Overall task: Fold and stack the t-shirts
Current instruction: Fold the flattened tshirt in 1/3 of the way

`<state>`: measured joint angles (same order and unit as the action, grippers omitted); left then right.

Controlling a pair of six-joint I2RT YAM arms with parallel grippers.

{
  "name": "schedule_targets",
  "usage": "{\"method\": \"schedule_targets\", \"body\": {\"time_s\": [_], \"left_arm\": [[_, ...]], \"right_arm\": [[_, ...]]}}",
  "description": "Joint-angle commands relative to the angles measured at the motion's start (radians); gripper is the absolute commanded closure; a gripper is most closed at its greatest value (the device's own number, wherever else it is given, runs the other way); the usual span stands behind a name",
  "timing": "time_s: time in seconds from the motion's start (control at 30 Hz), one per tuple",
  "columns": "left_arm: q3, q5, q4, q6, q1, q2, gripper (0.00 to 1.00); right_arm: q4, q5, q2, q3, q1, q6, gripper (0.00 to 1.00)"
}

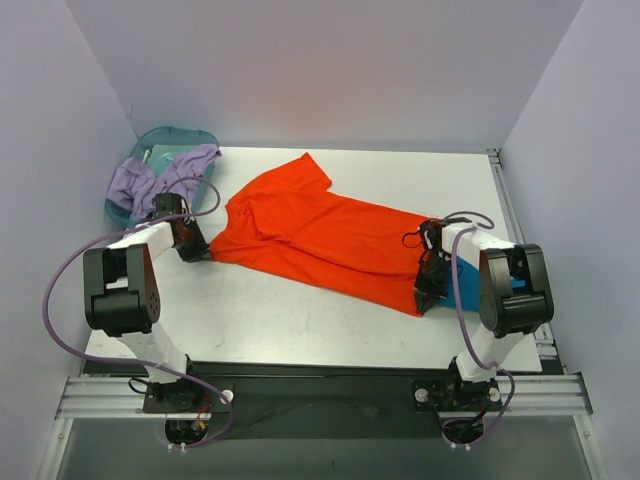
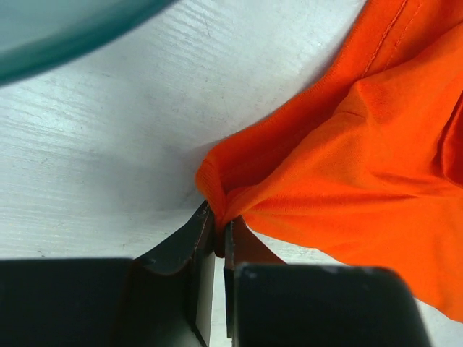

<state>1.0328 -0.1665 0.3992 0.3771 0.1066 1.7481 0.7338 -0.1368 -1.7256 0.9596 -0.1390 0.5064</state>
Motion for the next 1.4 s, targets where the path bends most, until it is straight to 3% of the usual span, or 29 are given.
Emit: {"method": "schedule_targets", "body": {"time_s": [0.0,0.67,0.8,0.83,0.87,0.9,0.93,1.07,1.27,1.37], "left_arm": [[0.041,0.027,0.000,-0.032,0.005,-0.024,1.00],[0.059,0.122,0.246,-0.122,0.015,-0.128,0.99],[0.043,0.125,0.293,-0.129,0.015,-0.176,0.82],[0.039,0.137,0.303,-0.135,0.015,-0.188,0.65],[0.041,0.148,0.328,-0.144,0.016,-0.197,0.59],[0.045,0.159,0.340,-0.152,0.015,-0.208,0.54],[0.050,0.157,0.349,-0.170,0.015,-0.225,0.47],[0.108,0.205,0.404,-0.188,0.016,-0.255,0.43],[0.136,0.121,0.391,-0.107,-0.021,-0.332,0.43],[0.118,0.116,0.347,-0.052,-0.099,-0.358,0.43]], "right_arm": [[0.110,0.039,0.047,-0.016,-0.007,-0.005,1.00],[0.202,0.029,0.149,-0.114,-0.019,-0.005,1.00],[0.211,0.026,0.176,-0.120,-0.028,0.000,1.00],[0.214,0.025,0.182,-0.121,-0.028,0.001,1.00],[0.219,0.023,0.188,-0.119,-0.030,0.003,0.98],[0.223,0.017,0.204,-0.116,-0.031,0.003,0.93],[0.226,0.016,0.213,-0.111,-0.033,0.001,0.81],[0.257,-0.007,0.257,-0.073,-0.042,-0.008,0.64],[0.247,-0.056,0.304,-0.009,-0.056,-0.034,0.60],[0.208,-0.079,0.294,-0.007,-0.063,-0.035,0.60]]}}
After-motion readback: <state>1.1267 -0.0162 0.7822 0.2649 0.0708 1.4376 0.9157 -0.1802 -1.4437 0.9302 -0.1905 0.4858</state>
